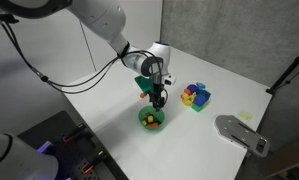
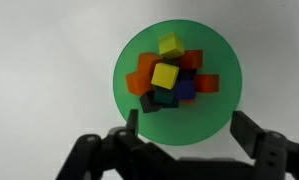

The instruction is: Put the yellow object inside the bowl

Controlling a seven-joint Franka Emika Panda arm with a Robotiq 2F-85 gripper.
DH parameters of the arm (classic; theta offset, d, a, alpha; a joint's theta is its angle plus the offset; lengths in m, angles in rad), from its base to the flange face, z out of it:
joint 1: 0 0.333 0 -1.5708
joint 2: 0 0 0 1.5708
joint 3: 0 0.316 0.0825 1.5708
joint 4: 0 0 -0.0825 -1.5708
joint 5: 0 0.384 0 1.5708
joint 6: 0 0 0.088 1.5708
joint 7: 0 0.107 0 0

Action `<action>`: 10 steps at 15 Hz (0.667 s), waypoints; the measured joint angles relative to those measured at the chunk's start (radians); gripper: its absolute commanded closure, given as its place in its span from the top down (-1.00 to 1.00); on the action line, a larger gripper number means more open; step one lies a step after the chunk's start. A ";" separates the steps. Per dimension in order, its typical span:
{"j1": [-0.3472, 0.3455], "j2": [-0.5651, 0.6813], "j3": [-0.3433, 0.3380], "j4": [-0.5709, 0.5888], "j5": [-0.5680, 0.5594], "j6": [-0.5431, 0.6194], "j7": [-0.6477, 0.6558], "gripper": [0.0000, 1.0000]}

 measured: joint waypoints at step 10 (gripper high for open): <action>-0.003 -0.218 0.071 0.012 0.000 -0.235 -0.100 1.00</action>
